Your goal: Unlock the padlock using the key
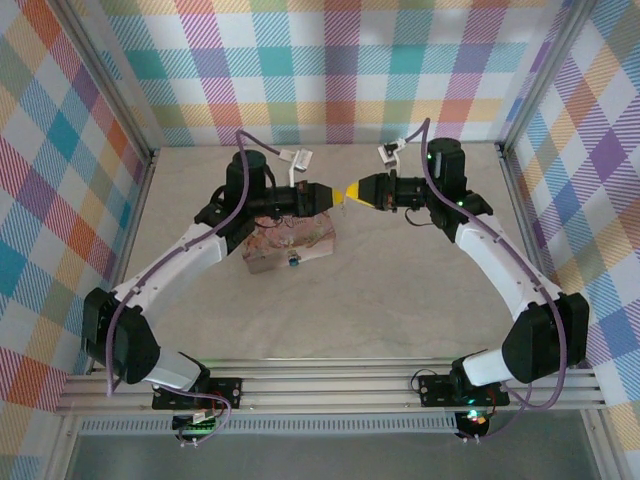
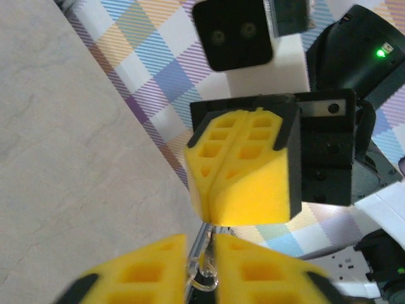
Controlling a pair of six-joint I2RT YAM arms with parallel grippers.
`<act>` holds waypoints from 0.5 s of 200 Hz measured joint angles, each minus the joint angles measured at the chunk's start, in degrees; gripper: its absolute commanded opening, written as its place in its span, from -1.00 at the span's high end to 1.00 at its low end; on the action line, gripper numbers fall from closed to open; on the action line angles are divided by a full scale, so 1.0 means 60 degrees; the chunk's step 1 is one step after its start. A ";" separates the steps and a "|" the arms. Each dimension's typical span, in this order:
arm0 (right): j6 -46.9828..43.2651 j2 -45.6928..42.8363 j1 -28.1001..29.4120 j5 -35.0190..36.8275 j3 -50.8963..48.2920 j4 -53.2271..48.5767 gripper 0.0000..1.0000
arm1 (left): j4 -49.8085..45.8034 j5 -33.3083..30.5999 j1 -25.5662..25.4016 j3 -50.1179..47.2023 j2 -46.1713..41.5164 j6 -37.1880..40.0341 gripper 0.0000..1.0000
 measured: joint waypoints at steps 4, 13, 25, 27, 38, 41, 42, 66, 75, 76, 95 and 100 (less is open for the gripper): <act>-0.0189 0.0000 0.0011 0.0007 0.0098 -0.0142 1.00 | -0.0040 -0.0051 0.0007 -0.0044 -0.0073 0.0051 0.30; -0.0663 0.0000 0.0029 0.0025 0.0390 -0.0572 1.00 | -0.0036 -0.0186 0.0047 -0.0222 -0.0280 -0.0007 0.27; -0.1399 0.0000 0.0036 0.0055 0.0798 -0.1198 1.00 | 0.0087 -0.0295 0.0080 -0.0499 -0.0557 -0.0098 0.25; -0.1515 0.0000 0.0036 0.0051 0.0885 -0.1322 1.00 | 0.0131 -0.0313 0.0084 -0.0561 -0.0608 -0.0127 0.25; -0.2204 0.0018 0.0036 0.0044 0.1322 -0.1938 1.00 | 0.0368 -0.0328 0.0109 -0.0841 -0.0820 -0.0306 0.25; -0.2368 0.0026 0.0036 0.0040 0.1439 -0.2091 1.00 | 0.0444 -0.0328 0.0117 -0.0903 -0.0860 -0.0357 0.25; -0.2448 0.0033 0.0036 0.0040 0.1490 -0.2149 1.00 | 0.0495 -0.0324 0.0117 -0.0929 -0.0871 -0.0368 0.25; -0.3417 0.0153 0.0036 -0.0160 0.2102 -0.2860 1.00 | 0.1370 -0.0262 0.0120 -0.1315 -0.0933 -0.0951 0.25; -0.3654 0.0208 0.0036 -0.0284 0.2167 -0.2983 1.00 | 0.1617 -0.0240 0.0106 -0.1428 -0.0933 -0.1122 0.25; -0.3665 0.0211 0.0036 -0.0295 0.2167 -0.2991 1.00 | 0.1628 -0.0240 0.0106 -0.1435 -0.0933 -0.1133 0.24; -0.3952 0.0353 0.0036 -0.0539 0.2171 -0.3195 1.00 | 0.1960 -0.0186 0.0036 -0.1475 -0.0925 -0.1392 0.25; -0.4018 0.0393 0.0036 -0.0576 0.2171 -0.3249 1.00 | 0.2091 -0.0171 0.0011 -0.1475 -0.0922 -0.1450 0.25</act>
